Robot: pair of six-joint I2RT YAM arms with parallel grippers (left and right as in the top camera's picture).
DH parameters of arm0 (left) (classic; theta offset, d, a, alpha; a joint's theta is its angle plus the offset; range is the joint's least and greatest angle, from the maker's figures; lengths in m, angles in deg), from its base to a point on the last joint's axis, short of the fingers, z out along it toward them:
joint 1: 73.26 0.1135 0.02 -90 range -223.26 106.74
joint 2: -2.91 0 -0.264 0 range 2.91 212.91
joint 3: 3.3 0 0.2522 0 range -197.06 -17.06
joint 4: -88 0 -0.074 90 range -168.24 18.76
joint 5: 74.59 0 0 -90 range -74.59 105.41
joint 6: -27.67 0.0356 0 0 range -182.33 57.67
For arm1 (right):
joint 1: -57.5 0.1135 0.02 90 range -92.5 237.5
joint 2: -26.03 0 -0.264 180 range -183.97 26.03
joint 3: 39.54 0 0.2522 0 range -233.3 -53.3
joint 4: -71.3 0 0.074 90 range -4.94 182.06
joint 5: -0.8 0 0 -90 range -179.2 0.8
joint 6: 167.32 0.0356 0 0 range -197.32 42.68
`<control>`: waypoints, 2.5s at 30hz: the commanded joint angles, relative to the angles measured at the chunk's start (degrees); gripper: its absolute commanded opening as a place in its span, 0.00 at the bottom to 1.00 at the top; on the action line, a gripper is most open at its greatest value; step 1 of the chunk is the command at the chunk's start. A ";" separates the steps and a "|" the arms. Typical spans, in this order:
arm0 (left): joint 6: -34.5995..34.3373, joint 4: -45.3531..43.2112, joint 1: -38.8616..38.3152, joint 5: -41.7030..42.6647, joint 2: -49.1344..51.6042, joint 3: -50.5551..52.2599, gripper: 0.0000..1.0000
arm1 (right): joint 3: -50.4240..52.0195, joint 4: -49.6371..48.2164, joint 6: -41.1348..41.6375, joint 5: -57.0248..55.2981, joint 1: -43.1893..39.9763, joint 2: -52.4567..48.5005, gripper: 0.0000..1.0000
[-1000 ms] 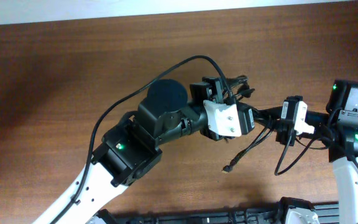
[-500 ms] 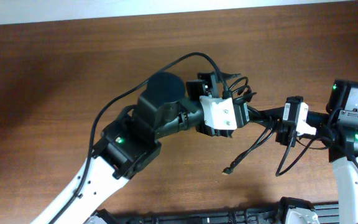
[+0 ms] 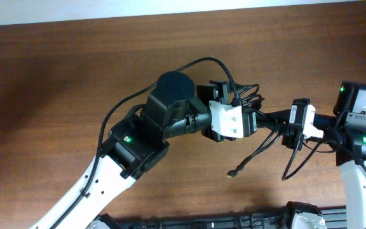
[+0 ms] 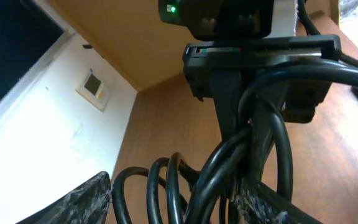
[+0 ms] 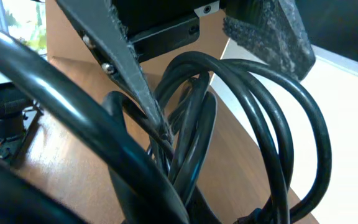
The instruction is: Untangle cables
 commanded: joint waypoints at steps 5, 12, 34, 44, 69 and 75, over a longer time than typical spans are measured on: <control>19.50 0.07 -0.07 2.62 0.15 -0.81 0.65 | -0.33 -0.15 2.29 2.03 -0.15 0.22 0.04; 25.46 0.26 -0.07 13.57 0.48 -0.81 0.59 | -0.33 -0.15 2.29 2.03 -0.15 0.22 0.04; 20.33 3.15 -0.07 0.66 5.07 -0.79 0.54 | -0.33 -0.20 3.23 1.99 -0.15 0.22 0.04; 15.76 7.19 -0.07 -1.16 5.07 -0.79 0.37 | -0.33 -5.38 3.15 1.99 -0.15 0.22 0.04; -3.28 6.78 0.00 -21.11 5.05 -0.79 0.00 | -0.33 -5.11 24.48 -12.68 -0.22 0.22 0.77; -5.62 7.15 0.02 -23.56 4.98 -0.81 0.00 | -0.33 -5.20 24.44 -12.66 -0.22 0.22 0.76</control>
